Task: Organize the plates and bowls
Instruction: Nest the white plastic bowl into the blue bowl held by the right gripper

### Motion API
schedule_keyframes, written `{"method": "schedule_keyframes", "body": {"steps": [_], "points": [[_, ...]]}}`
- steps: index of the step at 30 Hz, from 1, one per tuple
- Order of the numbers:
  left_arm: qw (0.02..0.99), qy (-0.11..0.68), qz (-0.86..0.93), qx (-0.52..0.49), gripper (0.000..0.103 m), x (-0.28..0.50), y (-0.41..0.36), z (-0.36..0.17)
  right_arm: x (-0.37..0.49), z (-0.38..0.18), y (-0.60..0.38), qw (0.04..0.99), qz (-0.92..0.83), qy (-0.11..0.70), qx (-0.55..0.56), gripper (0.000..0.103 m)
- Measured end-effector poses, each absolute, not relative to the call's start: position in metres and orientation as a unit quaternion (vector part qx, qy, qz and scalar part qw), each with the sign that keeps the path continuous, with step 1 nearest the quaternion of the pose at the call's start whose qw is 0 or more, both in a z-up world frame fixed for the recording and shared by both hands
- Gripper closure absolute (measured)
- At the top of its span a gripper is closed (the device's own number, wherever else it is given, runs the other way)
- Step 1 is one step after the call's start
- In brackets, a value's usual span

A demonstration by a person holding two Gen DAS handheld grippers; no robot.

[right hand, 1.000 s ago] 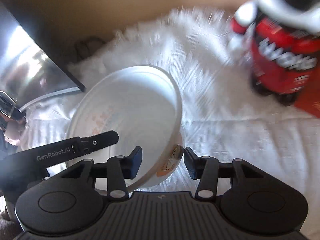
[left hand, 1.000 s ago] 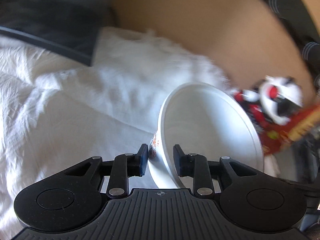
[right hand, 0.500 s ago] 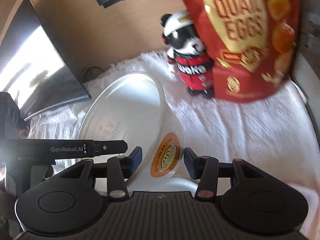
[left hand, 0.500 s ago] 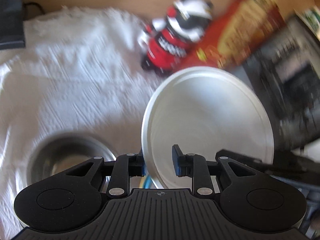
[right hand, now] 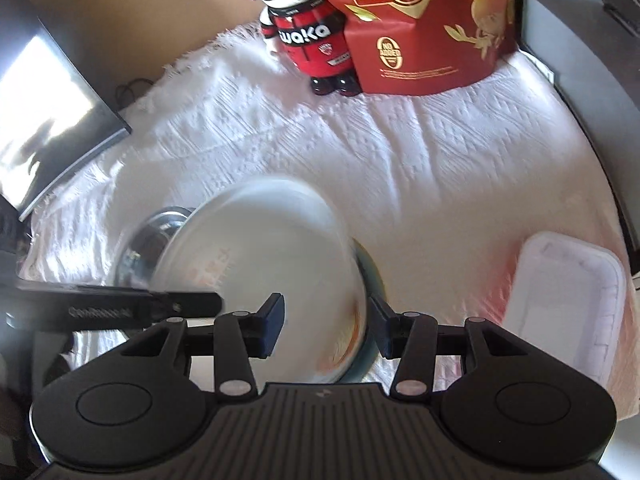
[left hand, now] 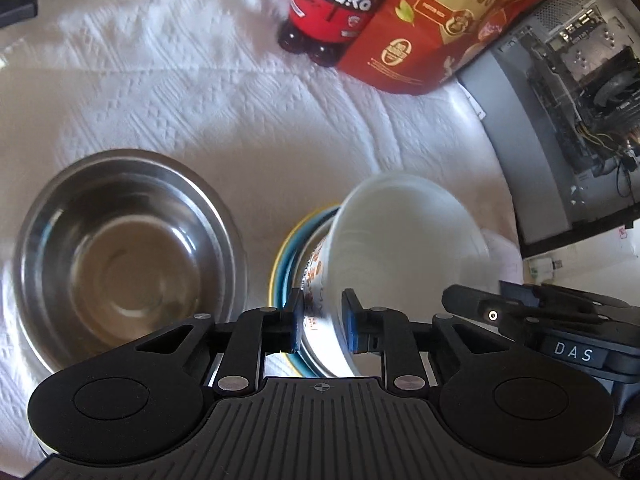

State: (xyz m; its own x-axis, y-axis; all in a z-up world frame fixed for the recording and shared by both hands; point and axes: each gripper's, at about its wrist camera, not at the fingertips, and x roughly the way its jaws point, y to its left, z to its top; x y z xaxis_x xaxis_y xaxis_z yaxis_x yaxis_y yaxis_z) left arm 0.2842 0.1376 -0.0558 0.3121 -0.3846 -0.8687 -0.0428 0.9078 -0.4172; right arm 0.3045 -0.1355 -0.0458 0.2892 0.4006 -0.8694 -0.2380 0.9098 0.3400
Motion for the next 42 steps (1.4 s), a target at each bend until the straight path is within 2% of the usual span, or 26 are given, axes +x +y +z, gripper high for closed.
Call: {"method": "schedule_keyframes", "body": {"steps": [10,17,24,26,28,30,33,42], "points": [[0.806,0.555,-0.091,-0.186,0.083,0.278,0.144,-0.041,0.308,-0.047,-0.133,0.804,0.202,0.557,0.056,0.056],[0.802,0.570,-0.075,-0.162,0.082,0.263,0.142,-0.057,0.310,-0.049,-0.131,0.817,0.201,0.540,0.016,0.056],[0.777,0.589,-0.058,-0.216,0.072,0.262,0.144,-0.082,0.321,-0.078,-0.129,0.793,0.222,0.567,0.011,0.055],[0.774,0.589,-0.044,-0.230,0.066,0.262,0.147,-0.086,0.326,-0.089,-0.129,0.788,0.217,0.576,0.010,0.055],[0.767,0.591,-0.036,-0.246,0.055,0.263,0.149,-0.089,0.333,-0.097,-0.134,0.788,0.210,0.579,0.014,0.055],[0.765,0.590,-0.029,-0.257,0.052,0.263,0.150,-0.090,0.341,-0.105,-0.141,0.784,0.207,0.585,0.027,0.054],[0.758,0.593,-0.027,-0.270,0.057,0.265,0.146,-0.094,0.350,-0.114,-0.145,0.772,0.219,0.595,0.048,0.052],[0.745,0.604,-0.019,-0.281,0.057,0.276,0.132,-0.108,0.362,-0.142,-0.140,0.720,0.278,0.624,0.120,0.051]]}}
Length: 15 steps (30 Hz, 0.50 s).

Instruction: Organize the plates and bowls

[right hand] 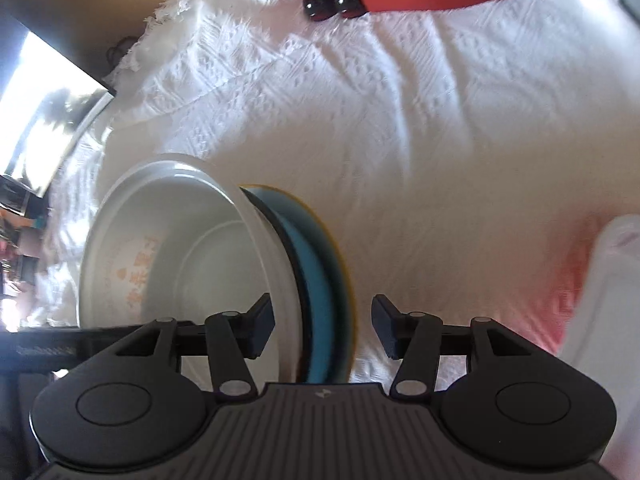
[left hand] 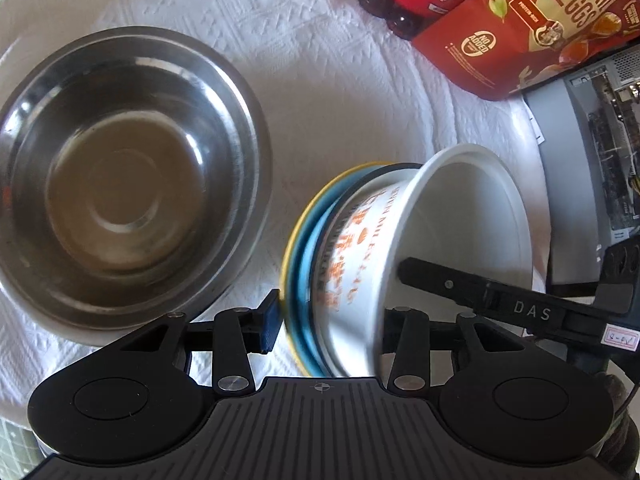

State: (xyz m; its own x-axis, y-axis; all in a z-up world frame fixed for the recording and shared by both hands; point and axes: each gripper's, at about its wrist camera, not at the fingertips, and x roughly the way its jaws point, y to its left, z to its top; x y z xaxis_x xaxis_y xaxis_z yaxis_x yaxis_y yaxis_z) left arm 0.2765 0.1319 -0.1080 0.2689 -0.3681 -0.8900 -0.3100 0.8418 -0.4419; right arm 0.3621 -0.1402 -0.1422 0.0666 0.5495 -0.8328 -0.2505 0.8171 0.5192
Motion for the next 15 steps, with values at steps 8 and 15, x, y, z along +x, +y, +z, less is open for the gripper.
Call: {"method": "schedule_keyframes", "body": {"steps": [8,15], "points": [[0.743,0.605,-0.003,-0.284,0.057,0.281,0.130,-0.111,0.368,-0.149,-0.130,0.688,0.327,0.637,0.121,0.049],[0.737,0.616,0.000,-0.277,0.054,0.287,0.126,-0.110,0.373,-0.147,-0.131,0.679,0.329,0.645,0.121,0.048]]}}
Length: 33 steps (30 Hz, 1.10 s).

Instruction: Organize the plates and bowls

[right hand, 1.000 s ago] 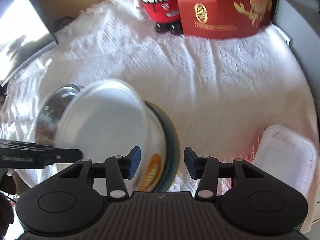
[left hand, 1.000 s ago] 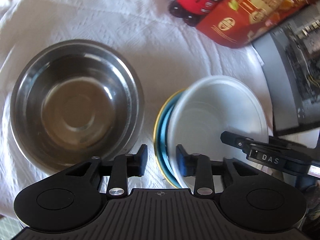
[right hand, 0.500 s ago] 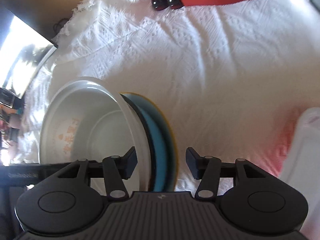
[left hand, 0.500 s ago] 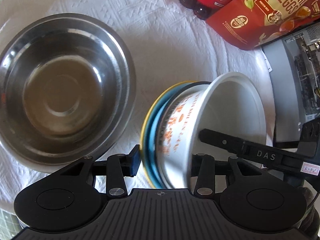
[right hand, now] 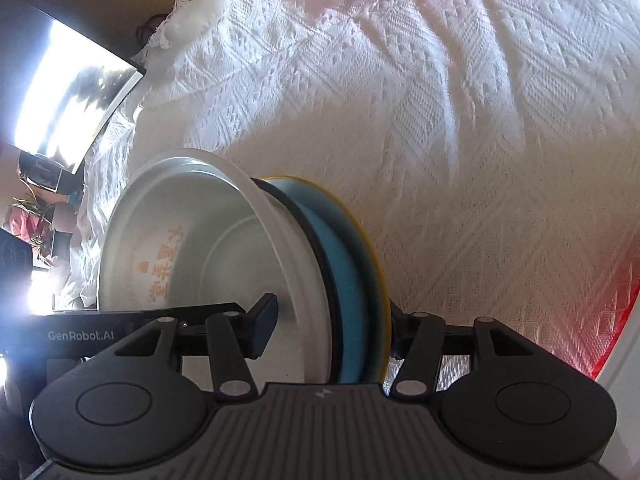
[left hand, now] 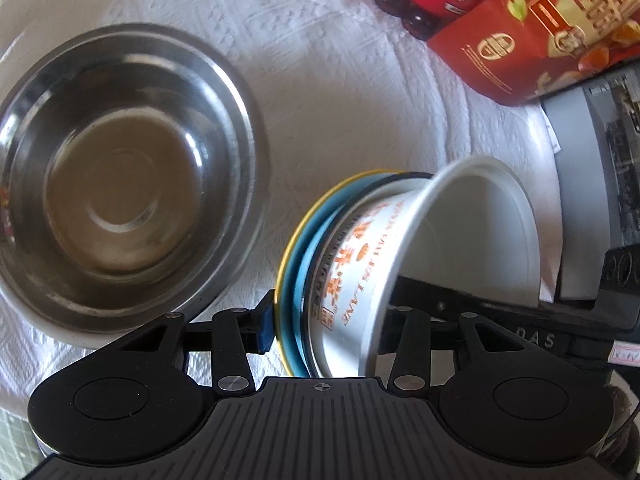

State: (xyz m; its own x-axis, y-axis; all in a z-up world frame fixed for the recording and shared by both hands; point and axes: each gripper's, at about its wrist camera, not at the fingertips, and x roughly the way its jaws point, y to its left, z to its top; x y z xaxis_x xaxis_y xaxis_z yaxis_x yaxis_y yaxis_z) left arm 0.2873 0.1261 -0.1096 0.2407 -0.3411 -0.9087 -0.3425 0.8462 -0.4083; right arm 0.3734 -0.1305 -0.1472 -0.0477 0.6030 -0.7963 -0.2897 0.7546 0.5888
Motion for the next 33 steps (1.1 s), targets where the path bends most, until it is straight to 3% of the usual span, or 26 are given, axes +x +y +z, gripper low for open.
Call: {"method": "schedule_keyframes", "body": {"steps": [10,17,21,33], "points": [[0.741,0.607,-0.021,-0.286,0.055,0.300,0.122,-0.115,0.376,-0.139,-0.146,0.708,0.299,0.629,0.121,0.047],[0.750,0.604,-0.048,-0.265,0.056,0.296,0.121,-0.111,0.369,-0.137,-0.138,0.727,0.278,0.616,0.120,0.038],[0.756,0.601,-0.074,-0.250,0.063,0.291,0.128,-0.104,0.367,-0.136,-0.139,0.736,0.256,0.614,0.129,0.038],[0.792,0.547,-0.137,-0.232,0.064,0.277,0.152,-0.071,0.325,-0.073,-0.123,0.842,0.148,0.517,0.048,0.035]]}}
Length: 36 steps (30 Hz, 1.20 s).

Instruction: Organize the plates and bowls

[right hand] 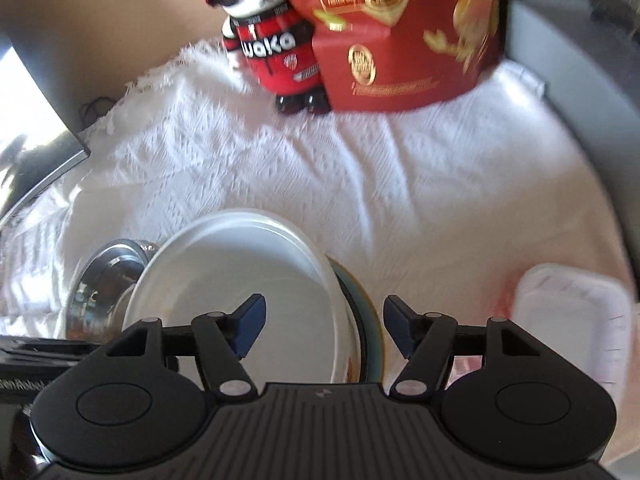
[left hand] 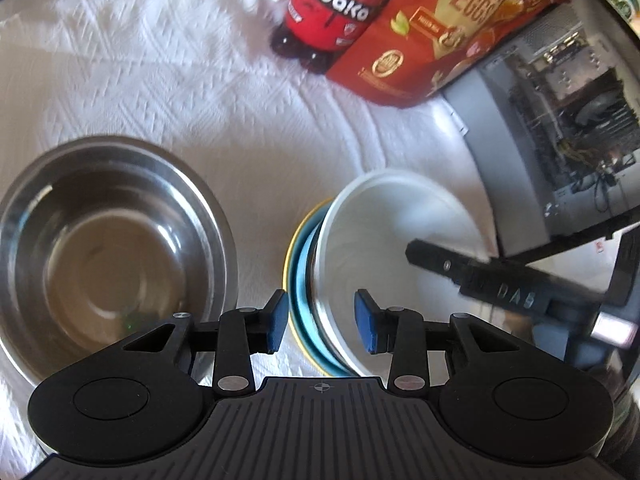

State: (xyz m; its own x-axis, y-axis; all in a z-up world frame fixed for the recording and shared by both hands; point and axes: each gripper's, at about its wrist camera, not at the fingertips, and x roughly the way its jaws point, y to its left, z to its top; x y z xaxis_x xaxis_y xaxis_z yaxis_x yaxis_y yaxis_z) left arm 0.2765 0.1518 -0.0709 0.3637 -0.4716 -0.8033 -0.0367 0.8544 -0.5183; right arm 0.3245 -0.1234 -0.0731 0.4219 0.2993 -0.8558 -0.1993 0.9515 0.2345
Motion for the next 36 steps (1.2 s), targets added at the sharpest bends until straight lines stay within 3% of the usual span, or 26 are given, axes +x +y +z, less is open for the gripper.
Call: {"method": "schedule_keyframes", "body": {"steps": [5,10,17,29,34,36], "points": [[0.818,0.517,-0.138,-0.210,0.067,0.281,0.144,-0.054,0.313,-0.069,-0.122,0.865,0.122,0.486,0.023,0.029],[0.842,0.495,-0.119,-0.179,0.084,0.283,0.128,-0.053,0.317,-0.077,-0.131,0.865,0.158,0.476,0.013,0.029],[0.848,0.502,-0.099,-0.138,0.085,0.275,0.114,-0.060,0.329,-0.106,-0.149,0.831,0.212,0.511,0.058,0.029],[0.842,0.517,-0.049,-0.148,0.081,0.263,0.110,-0.049,0.336,-0.126,-0.141,0.782,0.295,0.544,0.070,0.029],[0.831,0.531,-0.038,-0.161,0.063,0.261,0.112,-0.060,0.335,-0.130,-0.133,0.769,0.320,0.549,0.068,0.027],[0.828,0.537,-0.036,-0.159,0.063,0.264,0.112,-0.063,0.336,-0.130,-0.133,0.770,0.319,0.548,0.072,0.027]]}}
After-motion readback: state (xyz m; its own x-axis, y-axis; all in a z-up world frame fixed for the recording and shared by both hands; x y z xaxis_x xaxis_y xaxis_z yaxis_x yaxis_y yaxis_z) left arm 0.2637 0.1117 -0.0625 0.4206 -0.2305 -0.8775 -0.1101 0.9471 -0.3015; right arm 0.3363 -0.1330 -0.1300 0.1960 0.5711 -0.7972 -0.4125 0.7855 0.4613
